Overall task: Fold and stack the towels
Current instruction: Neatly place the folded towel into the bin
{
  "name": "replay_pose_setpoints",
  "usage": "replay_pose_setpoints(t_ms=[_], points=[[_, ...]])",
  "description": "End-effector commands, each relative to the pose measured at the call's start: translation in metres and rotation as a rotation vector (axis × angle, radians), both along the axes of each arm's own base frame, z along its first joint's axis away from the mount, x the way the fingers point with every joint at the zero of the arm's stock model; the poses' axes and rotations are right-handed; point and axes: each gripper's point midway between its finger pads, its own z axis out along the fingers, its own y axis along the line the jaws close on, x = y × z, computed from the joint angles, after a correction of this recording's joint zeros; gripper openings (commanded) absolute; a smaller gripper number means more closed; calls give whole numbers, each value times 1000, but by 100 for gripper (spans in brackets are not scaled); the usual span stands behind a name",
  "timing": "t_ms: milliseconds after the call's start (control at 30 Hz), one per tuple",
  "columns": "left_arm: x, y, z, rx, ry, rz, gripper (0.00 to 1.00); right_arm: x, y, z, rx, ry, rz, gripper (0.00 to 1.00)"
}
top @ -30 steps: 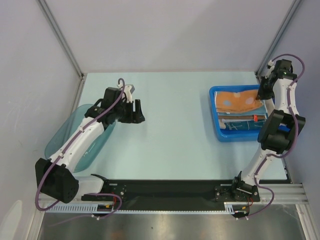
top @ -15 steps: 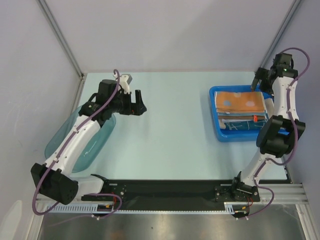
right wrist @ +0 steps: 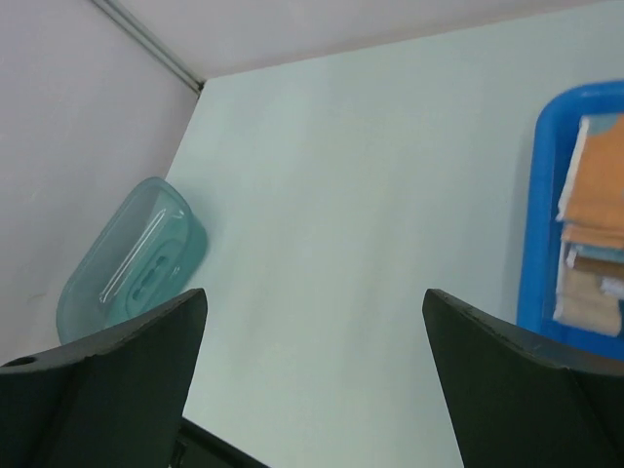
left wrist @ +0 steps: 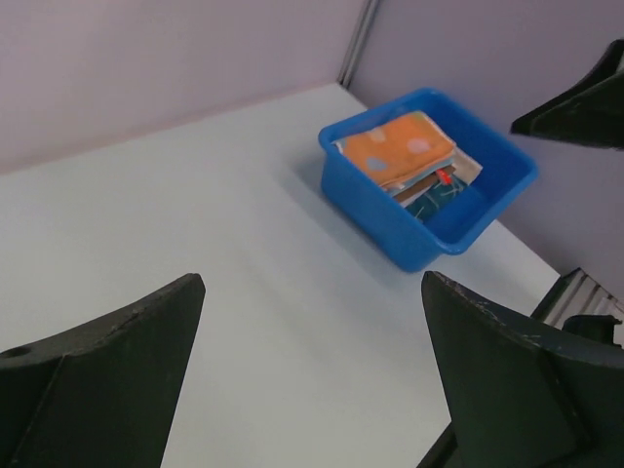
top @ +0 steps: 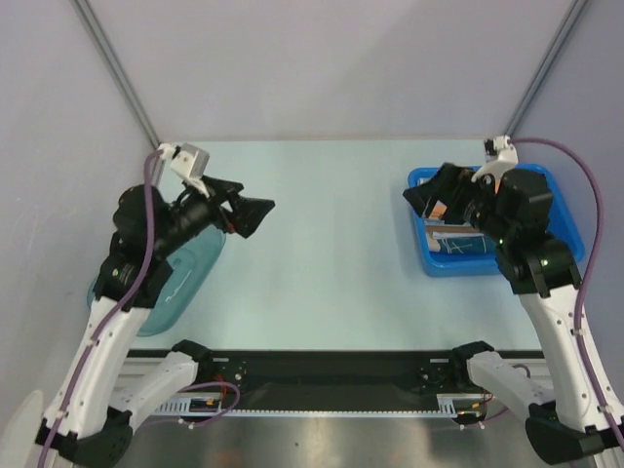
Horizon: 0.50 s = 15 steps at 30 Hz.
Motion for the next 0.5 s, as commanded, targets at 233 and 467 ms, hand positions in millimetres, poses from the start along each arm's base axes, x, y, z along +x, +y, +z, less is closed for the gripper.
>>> replay_pose_setpoints(t_ms=[233, 467], points=[[-36, 1, -19, -84, -42, -57, 100, -25, -20, -22, 3, -42, -92, 100], [-35, 0, -9, -76, -32, -58, 100, -20, -21, -24, -6, -42, -101, 100]])
